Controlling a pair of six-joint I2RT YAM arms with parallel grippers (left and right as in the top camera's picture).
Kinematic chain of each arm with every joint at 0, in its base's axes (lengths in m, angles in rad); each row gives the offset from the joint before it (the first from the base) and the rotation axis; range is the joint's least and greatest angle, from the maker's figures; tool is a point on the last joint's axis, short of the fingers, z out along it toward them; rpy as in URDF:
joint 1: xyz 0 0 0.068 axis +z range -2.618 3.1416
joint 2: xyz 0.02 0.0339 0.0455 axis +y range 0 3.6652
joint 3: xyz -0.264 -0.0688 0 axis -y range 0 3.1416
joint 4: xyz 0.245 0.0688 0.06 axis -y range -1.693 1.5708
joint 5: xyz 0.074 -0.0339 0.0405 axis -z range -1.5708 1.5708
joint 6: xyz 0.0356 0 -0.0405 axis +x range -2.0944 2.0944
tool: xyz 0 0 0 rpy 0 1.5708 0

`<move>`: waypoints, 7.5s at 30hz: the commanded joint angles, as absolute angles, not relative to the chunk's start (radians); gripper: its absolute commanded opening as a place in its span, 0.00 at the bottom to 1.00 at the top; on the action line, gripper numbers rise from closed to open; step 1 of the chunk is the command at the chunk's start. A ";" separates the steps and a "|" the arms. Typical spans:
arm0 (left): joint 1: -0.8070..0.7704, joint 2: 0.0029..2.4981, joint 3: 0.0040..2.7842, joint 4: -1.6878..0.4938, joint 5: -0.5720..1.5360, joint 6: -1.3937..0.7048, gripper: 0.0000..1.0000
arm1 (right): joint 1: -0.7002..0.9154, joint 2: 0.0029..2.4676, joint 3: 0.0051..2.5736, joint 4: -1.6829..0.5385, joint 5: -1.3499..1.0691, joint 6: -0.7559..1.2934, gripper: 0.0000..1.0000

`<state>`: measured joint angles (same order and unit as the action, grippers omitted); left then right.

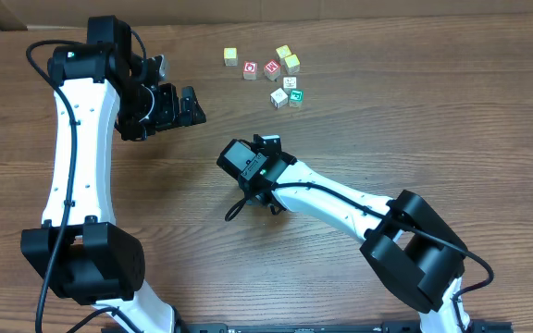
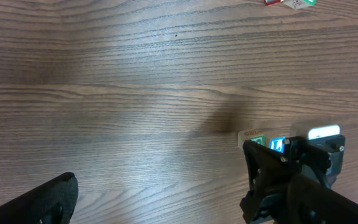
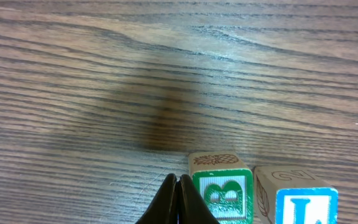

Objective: Flip 5 blocks

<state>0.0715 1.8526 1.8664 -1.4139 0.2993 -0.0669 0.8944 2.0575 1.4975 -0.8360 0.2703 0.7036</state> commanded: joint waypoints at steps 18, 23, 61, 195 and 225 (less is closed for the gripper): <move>0.065 1.863 1.886 -1.412 0.295 -0.056 1.00 | 0.886 2.011 1.465 -0.791 0.263 0.714 0.04; 0.065 1.863 1.886 -1.412 0.295 -0.056 1.00 | 0.886 2.011 1.465 -0.801 0.278 0.714 0.04; 0.065 1.863 1.886 -1.409 0.295 -0.056 1.00 | 0.732 2.068 1.538 -0.817 0.027 0.620 0.04; 0.065 1.863 1.886 -1.409 0.295 -0.056 1.00 | 0.252 2.006 1.813 -1.082 0.008 0.523 1.00; 0.065 1.863 1.886 -1.409 0.295 -0.056 1.00 | 0.329 2.058 1.981 -0.591 -0.138 0.196 1.00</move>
